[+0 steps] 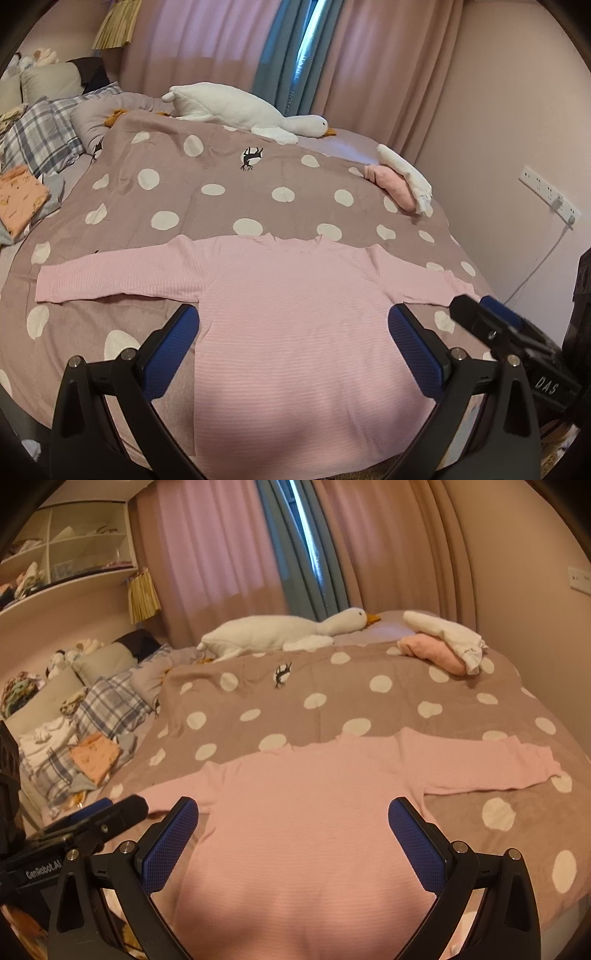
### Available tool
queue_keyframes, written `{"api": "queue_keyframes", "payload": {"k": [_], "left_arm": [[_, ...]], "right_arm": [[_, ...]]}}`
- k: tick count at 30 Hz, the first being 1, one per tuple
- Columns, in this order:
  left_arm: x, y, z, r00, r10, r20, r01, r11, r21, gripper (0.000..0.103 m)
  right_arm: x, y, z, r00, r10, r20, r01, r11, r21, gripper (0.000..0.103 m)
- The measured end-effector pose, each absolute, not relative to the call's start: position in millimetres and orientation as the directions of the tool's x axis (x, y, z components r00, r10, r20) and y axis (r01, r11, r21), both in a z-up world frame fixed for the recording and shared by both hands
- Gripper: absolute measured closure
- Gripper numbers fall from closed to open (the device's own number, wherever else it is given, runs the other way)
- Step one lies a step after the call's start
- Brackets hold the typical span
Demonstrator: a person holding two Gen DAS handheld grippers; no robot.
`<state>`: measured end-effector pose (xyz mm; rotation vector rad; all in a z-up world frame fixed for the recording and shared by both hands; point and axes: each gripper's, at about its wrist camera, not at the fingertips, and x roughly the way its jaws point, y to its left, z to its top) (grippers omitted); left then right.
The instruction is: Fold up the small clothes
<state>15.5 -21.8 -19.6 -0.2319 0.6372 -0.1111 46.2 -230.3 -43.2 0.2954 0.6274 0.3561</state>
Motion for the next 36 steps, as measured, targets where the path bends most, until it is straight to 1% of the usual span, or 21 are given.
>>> {"api": "queue_keyframes", "payload": {"k": [10,28,33,36], "left_arm": [[28,-19,-30,0.754,-0.190,-0.629,0.053,0.972,-0.230,0.001],[69,-17,-47,0.691,-0.244,-0.680,0.063,0.958,-0.280,0.001],[78,-16,-61,0.668,-0.277,-0.691,0.070,0.948,-0.312,0.001],[86,-16,-78,0.625,-0.296,-0.722,0.062,0.941,-0.332,0.002]], "right_arm": [[65,-242,-39,0.740,0.428,-0.519,-0.240,0.888,0.392,0.001],[109,-245,-47,0.683,0.422,-0.596,-0.199,0.893,0.405,0.001],[118,-246,-53,0.669,0.411,-0.620,-0.179,0.898,0.402,0.001],[124,-249,-60,0.664,0.403,-0.629,-0.164,0.900,0.404,0.001]]}}
